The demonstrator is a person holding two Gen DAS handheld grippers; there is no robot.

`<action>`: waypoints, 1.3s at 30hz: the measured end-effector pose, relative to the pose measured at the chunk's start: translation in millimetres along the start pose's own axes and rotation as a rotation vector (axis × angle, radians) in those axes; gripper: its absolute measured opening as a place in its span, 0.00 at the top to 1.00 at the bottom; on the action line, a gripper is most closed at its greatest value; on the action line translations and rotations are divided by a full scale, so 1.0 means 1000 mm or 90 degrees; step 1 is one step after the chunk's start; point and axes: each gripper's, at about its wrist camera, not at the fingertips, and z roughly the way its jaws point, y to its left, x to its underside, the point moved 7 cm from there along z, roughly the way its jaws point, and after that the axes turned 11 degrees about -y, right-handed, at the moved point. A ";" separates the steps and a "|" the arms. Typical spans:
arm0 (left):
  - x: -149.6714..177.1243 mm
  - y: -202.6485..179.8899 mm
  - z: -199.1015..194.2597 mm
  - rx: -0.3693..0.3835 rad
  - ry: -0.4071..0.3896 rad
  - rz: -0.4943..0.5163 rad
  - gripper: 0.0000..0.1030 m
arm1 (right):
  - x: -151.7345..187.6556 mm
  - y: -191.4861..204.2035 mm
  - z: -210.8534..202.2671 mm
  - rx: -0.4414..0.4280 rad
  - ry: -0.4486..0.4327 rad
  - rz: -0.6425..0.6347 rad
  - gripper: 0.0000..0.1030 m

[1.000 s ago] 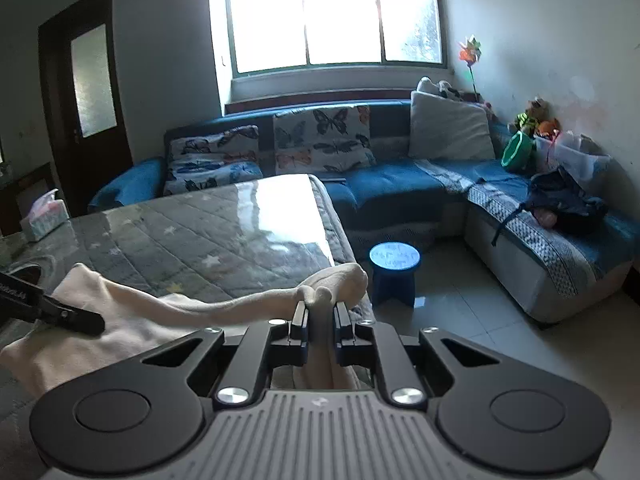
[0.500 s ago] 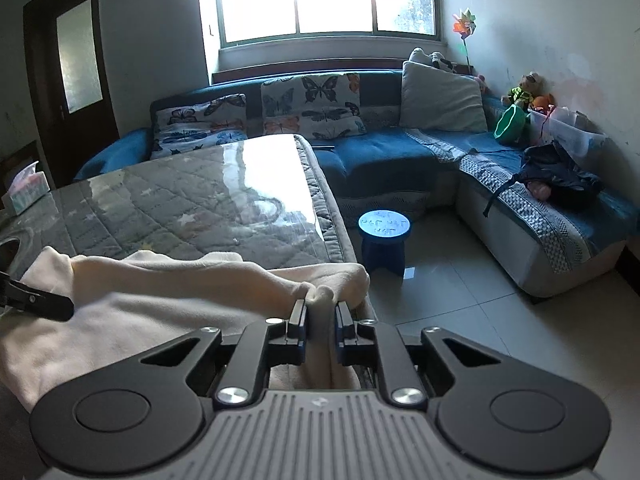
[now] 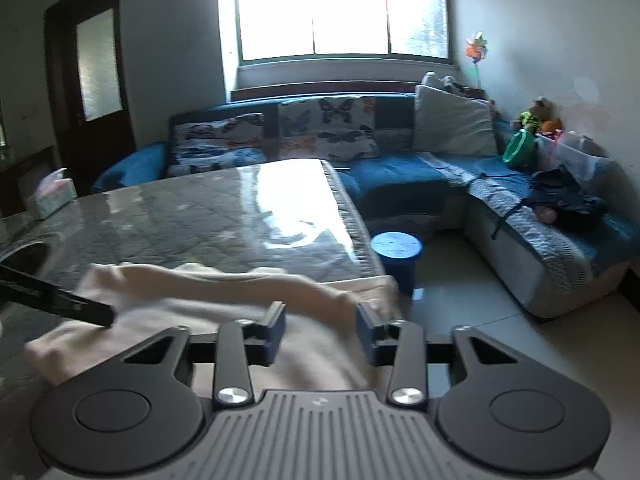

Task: Fold clothes
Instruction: 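Lift the folded sweatshirt with both grippers and carry it across the table, then lower the folded sweatshirt onto the table and open both grippers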

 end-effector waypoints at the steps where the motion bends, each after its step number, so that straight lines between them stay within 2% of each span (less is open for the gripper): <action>1: 0.001 0.000 -0.001 -0.003 -0.001 0.004 0.43 | 0.001 0.006 -0.003 -0.010 0.000 0.000 0.54; 3: 0.004 -0.001 -0.004 -0.008 -0.004 0.013 0.39 | 0.002 0.016 -0.006 -0.026 0.001 -0.001 0.52; 5: 0.008 -0.002 -0.008 -0.015 -0.009 0.031 0.36 | 0.004 0.026 -0.009 -0.037 0.004 -0.002 0.45; 9: 0.016 -0.006 -0.015 -0.022 -0.019 0.068 0.30 | 0.013 0.047 -0.014 -0.055 0.010 -0.009 0.44; 16: 0.024 -0.012 -0.023 -0.038 -0.039 0.120 0.22 | 0.030 0.072 -0.021 -0.064 0.026 -0.062 0.35; 18: 0.024 -0.011 -0.027 -0.036 -0.043 0.116 0.18 | 0.030 0.078 -0.026 -0.065 0.019 -0.069 0.30; 19: 0.025 -0.011 -0.029 -0.037 -0.043 0.113 0.17 | 0.030 0.080 -0.028 -0.068 0.015 -0.068 0.24; 30: 0.035 -0.007 -0.033 -0.057 -0.055 0.146 0.13 | 0.041 0.100 -0.033 -0.070 0.022 -0.089 0.15; 33: 0.037 -0.007 -0.033 -0.064 -0.062 0.161 0.08 | 0.043 0.100 -0.036 -0.071 0.019 -0.089 0.12; 36: 0.037 -0.006 -0.032 -0.063 -0.062 0.159 0.08 | 0.044 0.100 -0.037 -0.069 0.015 -0.084 0.11; 39: 0.037 -0.004 -0.035 -0.060 -0.064 0.154 0.08 | 0.042 0.100 -0.043 -0.064 0.007 -0.078 0.04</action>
